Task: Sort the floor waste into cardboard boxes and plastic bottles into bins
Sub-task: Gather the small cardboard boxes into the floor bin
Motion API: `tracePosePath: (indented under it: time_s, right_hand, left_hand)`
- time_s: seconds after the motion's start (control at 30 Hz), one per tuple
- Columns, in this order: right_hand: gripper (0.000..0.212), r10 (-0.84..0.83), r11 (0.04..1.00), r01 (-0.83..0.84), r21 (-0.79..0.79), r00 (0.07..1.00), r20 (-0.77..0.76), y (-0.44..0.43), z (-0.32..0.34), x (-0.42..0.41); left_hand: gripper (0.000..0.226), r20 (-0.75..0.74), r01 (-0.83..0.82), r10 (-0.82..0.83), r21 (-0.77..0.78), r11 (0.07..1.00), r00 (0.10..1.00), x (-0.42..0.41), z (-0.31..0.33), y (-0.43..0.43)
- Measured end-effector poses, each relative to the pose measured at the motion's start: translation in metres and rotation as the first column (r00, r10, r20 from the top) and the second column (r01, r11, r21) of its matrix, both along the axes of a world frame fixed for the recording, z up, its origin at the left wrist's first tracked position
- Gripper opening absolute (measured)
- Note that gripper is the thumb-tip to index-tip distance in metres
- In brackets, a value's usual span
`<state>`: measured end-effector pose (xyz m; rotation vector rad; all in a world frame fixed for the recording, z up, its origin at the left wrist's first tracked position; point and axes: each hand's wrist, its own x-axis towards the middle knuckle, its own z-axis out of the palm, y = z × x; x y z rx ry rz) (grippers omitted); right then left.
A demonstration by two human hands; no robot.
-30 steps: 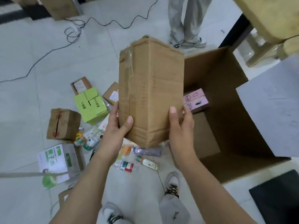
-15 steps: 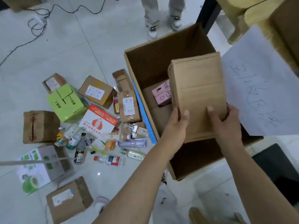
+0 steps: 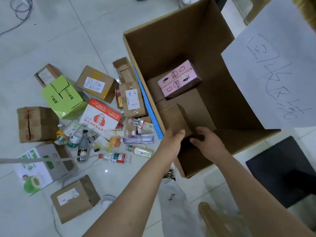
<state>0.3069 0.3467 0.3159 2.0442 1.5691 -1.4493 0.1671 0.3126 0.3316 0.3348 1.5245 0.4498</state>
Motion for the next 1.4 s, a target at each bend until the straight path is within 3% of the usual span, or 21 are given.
tracePosePath:
  time_s: [0.13,0.3,0.4,0.57,0.67,0.77,0.9,1.1,1.2,1.4]
  right_hand:
    - [0.051,-0.009,1.000,0.010,0.017,1.000,-0.030,0.002,0.002,-0.029]
    - [0.047,-0.084,0.983,0.097,0.158,0.993,-0.082,-0.004,0.015,-0.074]
    - [0.044,-0.157,0.947,0.204,0.249,0.968,-0.196,-0.013,0.032,-0.113]
    - [0.041,-0.067,0.938,0.185,0.293,0.927,-0.368,-0.049,0.038,-0.199]
    - [0.035,0.006,0.971,0.093,0.222,0.912,-0.410,-0.093,0.017,-0.257]
    - [0.039,0.147,0.987,-0.114,0.116,0.927,-0.344,-0.155,-0.014,-0.311]
    - [0.046,0.236,0.961,-0.268,-0.075,0.927,-0.292,-0.249,-0.057,-0.361]
    - [0.049,0.289,0.907,-0.332,-0.257,0.938,-0.194,-0.369,-0.103,-0.411]
    - [0.050,0.330,0.877,-0.364,-0.315,0.931,-0.156,-0.417,-0.137,-0.426]
    - [0.055,0.293,0.877,-0.320,-0.357,0.947,-0.130,-0.463,-0.223,-0.458]
  left_hand:
    - [0.079,-0.002,-0.054,0.055,0.047,0.997,0.999,-0.015,0.000,-0.005]
    - [0.043,0.030,-0.292,0.291,0.141,0.946,0.956,-0.053,0.005,-0.019]
    - [0.037,0.008,-0.375,0.383,0.217,0.901,0.924,-0.086,0.007,-0.032]
    - [0.035,-0.020,-0.506,0.530,0.265,0.821,0.848,-0.156,0.004,-0.079]
    - [0.037,-0.060,-0.556,0.577,0.205,0.806,0.814,-0.201,-0.005,-0.128]
    - [0.040,-0.133,-0.623,0.635,0.125,0.772,0.761,-0.238,-0.030,-0.191]
    - [0.041,-0.178,-0.687,0.678,0.020,0.727,0.713,-0.272,-0.056,-0.287]
    - [0.044,-0.228,-0.736,0.702,-0.133,0.664,0.675,-0.309,-0.110,-0.425]
    - [0.031,-0.260,-0.735,0.690,-0.163,0.658,0.675,-0.331,-0.139,-0.488]
    - [0.051,-0.372,-0.689,0.592,-0.230,0.687,0.715,-0.375,-0.228,-0.577]
